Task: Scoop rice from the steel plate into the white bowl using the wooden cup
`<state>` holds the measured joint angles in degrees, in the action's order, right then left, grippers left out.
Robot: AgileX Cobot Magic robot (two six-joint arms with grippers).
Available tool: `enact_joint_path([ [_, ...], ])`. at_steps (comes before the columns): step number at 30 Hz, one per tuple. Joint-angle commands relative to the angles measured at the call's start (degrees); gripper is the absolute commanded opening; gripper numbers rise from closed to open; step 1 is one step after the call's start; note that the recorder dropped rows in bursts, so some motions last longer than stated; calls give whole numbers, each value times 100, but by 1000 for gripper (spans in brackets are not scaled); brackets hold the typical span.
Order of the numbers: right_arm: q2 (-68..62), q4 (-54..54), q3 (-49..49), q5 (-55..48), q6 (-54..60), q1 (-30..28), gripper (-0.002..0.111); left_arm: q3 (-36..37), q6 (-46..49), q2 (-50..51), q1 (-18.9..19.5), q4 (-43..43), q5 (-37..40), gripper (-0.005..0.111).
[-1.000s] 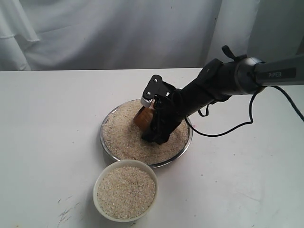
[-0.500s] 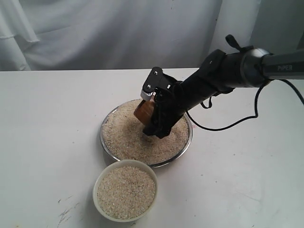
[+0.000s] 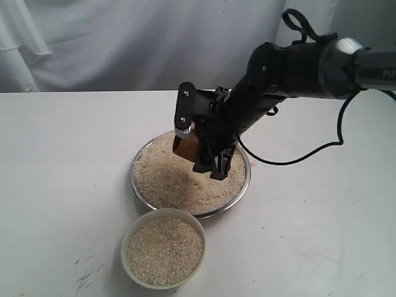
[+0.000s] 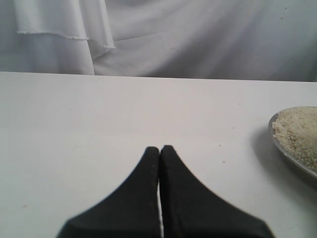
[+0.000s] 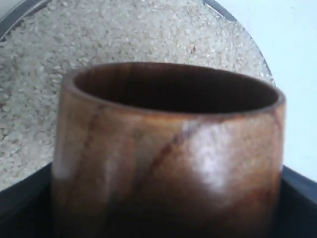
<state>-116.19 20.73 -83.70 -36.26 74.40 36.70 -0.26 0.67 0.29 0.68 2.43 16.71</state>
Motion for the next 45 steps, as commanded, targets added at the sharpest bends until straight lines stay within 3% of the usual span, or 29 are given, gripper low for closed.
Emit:
enact_joint_path([
  [1,204,-1443,-10,-15,-597,300,0,26,-18,-29,-9,4,-36,0],
  [6,204,-2944,-10,-122,-1644,512,0,26,-18,-29,-9,4,-36,0],
  [21,204,-5704,-10,-259,-2042,642,0,26,-18,-29,-9,4,-36,0],
  [45,-586,-8171,-157,-770,-2345,663,0,26,-18,-29,-9,4,-36,0],
])
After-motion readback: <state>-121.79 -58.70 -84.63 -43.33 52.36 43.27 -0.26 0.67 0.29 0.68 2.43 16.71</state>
